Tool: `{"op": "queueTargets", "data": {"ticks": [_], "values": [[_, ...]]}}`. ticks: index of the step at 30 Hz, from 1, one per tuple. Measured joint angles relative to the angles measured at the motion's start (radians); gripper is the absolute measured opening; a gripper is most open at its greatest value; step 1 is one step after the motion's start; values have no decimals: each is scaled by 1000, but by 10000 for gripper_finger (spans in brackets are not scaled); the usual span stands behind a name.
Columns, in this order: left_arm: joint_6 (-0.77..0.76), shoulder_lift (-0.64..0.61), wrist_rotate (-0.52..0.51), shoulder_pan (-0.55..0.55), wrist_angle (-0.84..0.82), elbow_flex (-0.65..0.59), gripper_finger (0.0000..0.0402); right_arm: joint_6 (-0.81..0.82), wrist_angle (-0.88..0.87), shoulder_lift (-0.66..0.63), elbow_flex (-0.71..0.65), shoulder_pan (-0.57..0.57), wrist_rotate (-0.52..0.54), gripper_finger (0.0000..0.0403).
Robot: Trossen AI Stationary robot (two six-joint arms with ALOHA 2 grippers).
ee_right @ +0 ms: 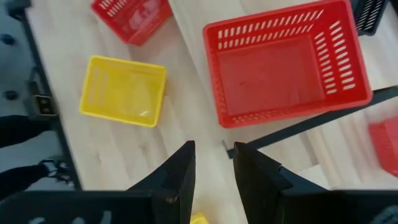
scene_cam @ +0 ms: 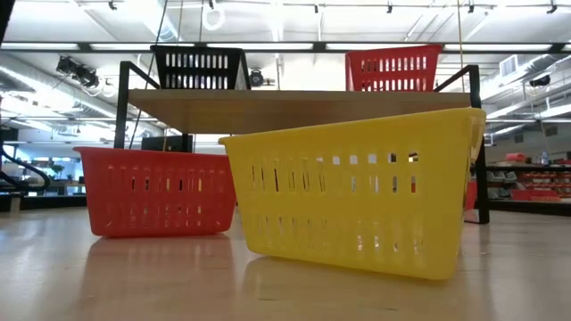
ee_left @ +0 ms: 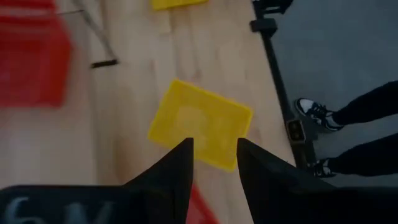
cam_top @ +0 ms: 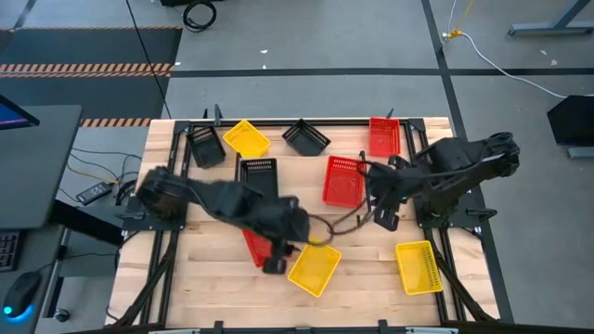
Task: Stack baskets on shelf by color
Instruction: Put the bottom left yellow basket on the shelf
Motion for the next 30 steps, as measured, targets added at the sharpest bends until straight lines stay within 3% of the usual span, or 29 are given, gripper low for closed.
{"op": "queueTargets", "data": {"ticks": [6, 21, 30], "values": [[33, 107, 7, -59, 162, 0, 130, 62, 0, -83, 0, 52, -16, 114], [235, 315, 138, -116, 99, -1, 131, 261, 0, -173, 0, 87, 22, 113], [255, 412, 73, -123, 91, -1, 131, 323, 0, -171, 0, 87, 23, 113]]}}
